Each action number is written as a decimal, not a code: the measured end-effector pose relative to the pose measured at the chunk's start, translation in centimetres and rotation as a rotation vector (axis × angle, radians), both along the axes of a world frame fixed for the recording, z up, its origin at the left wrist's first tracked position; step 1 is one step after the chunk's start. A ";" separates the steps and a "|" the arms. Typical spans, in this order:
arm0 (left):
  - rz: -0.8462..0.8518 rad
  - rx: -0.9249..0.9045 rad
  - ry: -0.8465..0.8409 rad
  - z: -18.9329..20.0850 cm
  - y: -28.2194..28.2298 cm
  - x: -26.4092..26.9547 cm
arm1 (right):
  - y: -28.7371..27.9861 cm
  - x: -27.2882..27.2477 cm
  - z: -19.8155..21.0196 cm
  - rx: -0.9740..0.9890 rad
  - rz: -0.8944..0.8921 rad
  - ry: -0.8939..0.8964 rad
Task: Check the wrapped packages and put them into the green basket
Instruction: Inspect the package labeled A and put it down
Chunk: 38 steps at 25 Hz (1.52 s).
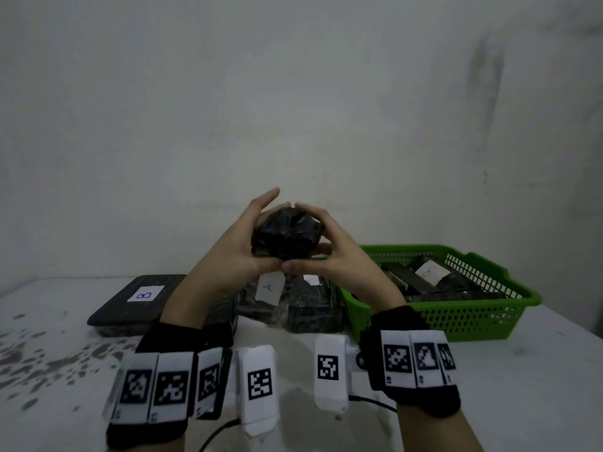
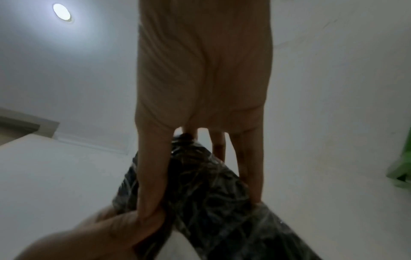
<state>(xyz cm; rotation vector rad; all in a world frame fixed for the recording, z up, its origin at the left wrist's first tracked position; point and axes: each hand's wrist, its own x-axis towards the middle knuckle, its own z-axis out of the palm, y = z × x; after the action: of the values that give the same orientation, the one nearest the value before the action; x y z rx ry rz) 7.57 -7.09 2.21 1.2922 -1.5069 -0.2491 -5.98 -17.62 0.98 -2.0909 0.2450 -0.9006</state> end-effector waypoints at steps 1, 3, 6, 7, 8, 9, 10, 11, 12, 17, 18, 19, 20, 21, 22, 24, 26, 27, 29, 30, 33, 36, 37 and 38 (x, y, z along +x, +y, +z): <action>-0.016 -0.014 0.008 -0.2 -0.2 0.0 | -0.1 0.1 -0.1 0.054 -0.038 -0.075; 0.121 -0.063 -0.002 -0.2 -0.2 0.4 | -0.9 0.1 -0.1 0.356 -0.065 -0.252; 0.448 -0.010 0.117 0.0 0.1 1.5 | -1.9 -0.6 0.3 0.796 0.027 -0.490; 0.480 0.011 0.191 0.0 0.2 1.7 | -2.0 -0.7 0.5 0.881 0.051 -0.500; 0.456 0.018 0.270 -0.1 0.2 1.9 | -1.8 -0.7 0.7 0.932 0.066 -0.483; 0.399 0.003 0.340 -0.2 0.2 2.1 | -1.6 -0.8 0.7 0.945 0.070 -0.447; 0.346 -0.027 0.393 -0.3 0.1 2.2 | -1.5 -0.8 0.7 0.917 0.059 -0.404; 0.319 -0.062 0.429 -0.3 0.0 2.4 | -1.6 -0.9 0.8 0.864 0.043 -0.367; 0.315 -0.098 0.445 -0.3 -0.1 2.5 | -1.8 -1.0 0.8 0.786 0.018 -0.328; 0.353 -0.145 0.356 -0.4 -0.3 2.5 | -1.4 -1.3 0.7 0.494 -0.135 -0.174; 0.328 -0.110 0.330 -0.3 -0.3 2.3 | -1.4 -1.2 0.7 0.514 -0.151 -0.209; 0.290 -0.070 0.317 -0.5 -0.3 2.3 | -1.4 -1.1 0.7 0.529 -0.161 -0.243; 0.247 -0.036 0.321 -0.5 -0.3 2.4 | -1.4 -1.0 0.7 0.536 -0.161 -0.270; 0.201 -0.019 0.333 -0.6 -0.2 2.4 | -1.4 -1.1 0.8 0.544 -0.149 -0.286; 0.162 -0.016 0.354 -0.5 0.0 2.3 | -1.4 -1.3 0.8 0.551 -0.123 -0.292; 0.141 -0.031 0.392 -0.5 0.3 2.4 | -1.3 -1.6 0.9 0.552 -0.065 -0.266; 0.137 -0.075 0.399 -0.3 0.6 2.3 | -1.2 -1.7 1.0 0.514 -0.055 -0.238; 0.127 -0.093 0.407 -0.2 0.5 2.2 | -1.2 -1.7 1.0 0.490 -0.076 -0.236; 0.119 -0.104 0.414 -0.3 0.3 2.2 | -1.1 -1.5 1.0 0.460 -0.112 -0.252; 0.114 -0.106 0.413 -0.4 0.2 2.3 | -1.2 -1.4 0.9 0.450 -0.116 -0.257; 0.119 -0.108 0.421 -0.3 0.0 2.5 | -1.1 -1.4 0.9 0.433 -0.110 -0.263; 0.080 -0.102 0.405 -0.3 0.3 2.5 | -1.2 -1.9 1.2 0.446 -0.048 -0.234; 0.063 -0.111 0.393 -0.3 0.3 2.4 | -1.3 -2.1 1.2 0.455 -0.027 -0.227; 0.046 -0.124 0.384 -0.2 0.4 2.3 | -1.3 -2.2 1.3 0.462 -0.014 -0.233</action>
<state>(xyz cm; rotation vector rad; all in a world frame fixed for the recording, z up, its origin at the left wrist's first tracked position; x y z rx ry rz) 9.85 -6.68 1.99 1.1061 -1.1475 -0.3474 -8.22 -18.94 2.27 -1.5487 0.3106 -0.9808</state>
